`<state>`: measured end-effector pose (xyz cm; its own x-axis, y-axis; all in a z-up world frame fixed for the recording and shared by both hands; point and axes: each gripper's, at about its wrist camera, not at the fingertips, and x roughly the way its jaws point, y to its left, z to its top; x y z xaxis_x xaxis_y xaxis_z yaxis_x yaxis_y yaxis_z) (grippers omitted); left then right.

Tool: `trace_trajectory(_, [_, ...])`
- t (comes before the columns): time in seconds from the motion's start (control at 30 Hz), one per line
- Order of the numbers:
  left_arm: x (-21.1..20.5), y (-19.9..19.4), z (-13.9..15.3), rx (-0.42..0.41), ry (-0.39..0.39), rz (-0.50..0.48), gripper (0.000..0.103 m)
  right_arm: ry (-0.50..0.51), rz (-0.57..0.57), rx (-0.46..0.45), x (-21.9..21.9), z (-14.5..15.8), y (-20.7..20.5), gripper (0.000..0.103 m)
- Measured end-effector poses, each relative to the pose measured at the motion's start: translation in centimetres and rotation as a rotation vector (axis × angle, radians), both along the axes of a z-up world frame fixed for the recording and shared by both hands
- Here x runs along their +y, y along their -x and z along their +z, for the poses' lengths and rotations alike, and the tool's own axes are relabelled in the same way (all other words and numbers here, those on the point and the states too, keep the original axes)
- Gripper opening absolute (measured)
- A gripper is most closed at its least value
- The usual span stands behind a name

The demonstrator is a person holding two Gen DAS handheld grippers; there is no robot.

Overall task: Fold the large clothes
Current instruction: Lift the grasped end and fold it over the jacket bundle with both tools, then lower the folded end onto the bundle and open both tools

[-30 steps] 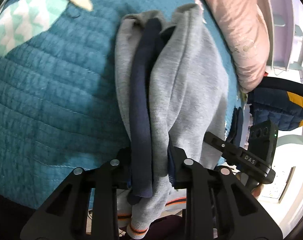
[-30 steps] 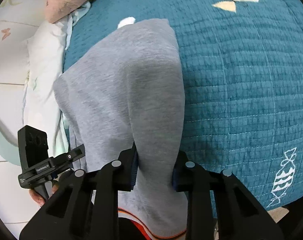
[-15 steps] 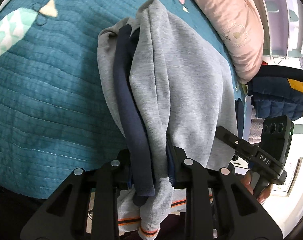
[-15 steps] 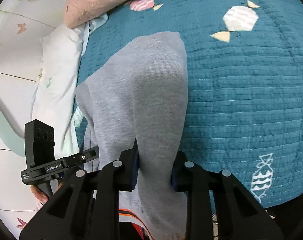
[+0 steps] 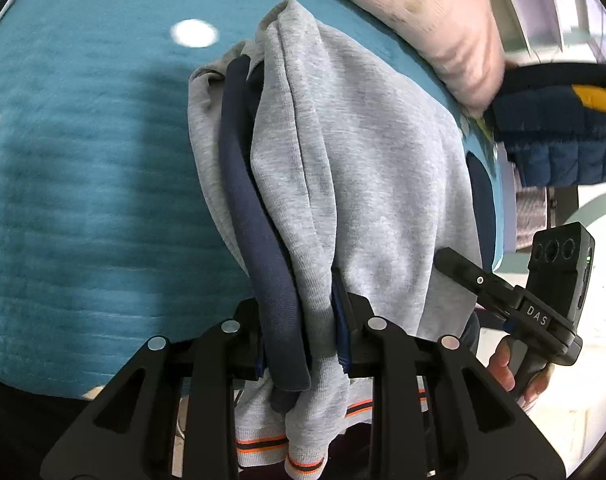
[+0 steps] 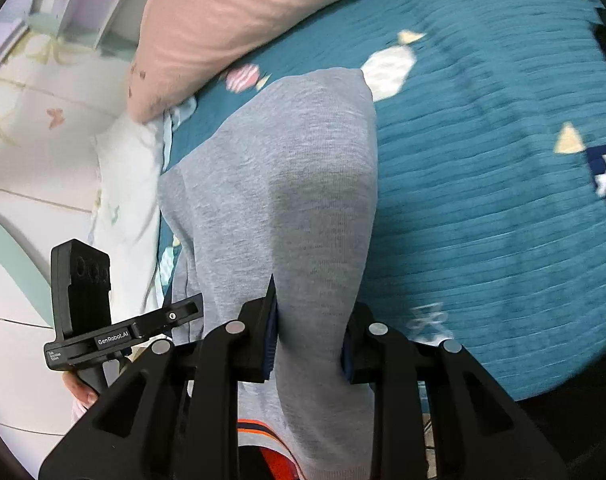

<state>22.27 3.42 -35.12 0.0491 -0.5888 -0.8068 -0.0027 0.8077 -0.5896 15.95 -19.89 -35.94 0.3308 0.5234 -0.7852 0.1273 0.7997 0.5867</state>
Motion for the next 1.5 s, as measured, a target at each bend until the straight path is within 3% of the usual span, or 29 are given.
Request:
trace_trajectory(0.17, [-7.3,-0.7,1.9,-0.031,-0.050,-0.103,0.024,0.026,-0.032,-0.039,-5.6,1.5,1.9,0.023])
trace_trajectory(0.5, [-21.8,-2.4,3.8,-0.045,-0.047,-0.262,0.024,0.055,-0.140,-0.085,-18.3,4.7,4.7,0.023])
trace_trajectory(0.77, [-36.0,-3.7,5.2,-0.083,-0.034,-0.396,0.024,0.150,-0.237,-0.120,-30.1,8.2,6.7,0.023])
trace_trajectory(1.0, [-47.0,-5.5,4.6,-0.106,-0.042,-0.474,0.024,0.247,-0.290,-0.125,-38.9,9.9,6.6,0.023])
trace_trajectory(1.27, [-54.4,-7.6,0.4,-0.066,-0.024,-0.446,0.024,0.287,-0.343,-0.075,-45.9,6.7,5.2,0.023])
trace_trajectory(1.37, [-56.5,-7.7,-2.2,-0.036,-0.031,-0.440,0.024,0.301,-0.369,-0.023,-47.8,3.4,4.5,0.023])
trace_trajectory(1.43, [-57.3,-7.1,-4.3,-0.018,-0.076,-0.456,0.024,0.312,-0.417,0.049,-49.0,0.5,4.5,0.023])
trace_trajectory(1.5, [-57.0,-6.7,-5.1,-0.031,-0.070,-0.434,0.025,0.262,-0.464,0.039,-50.1,-0.8,5.1,0.024])
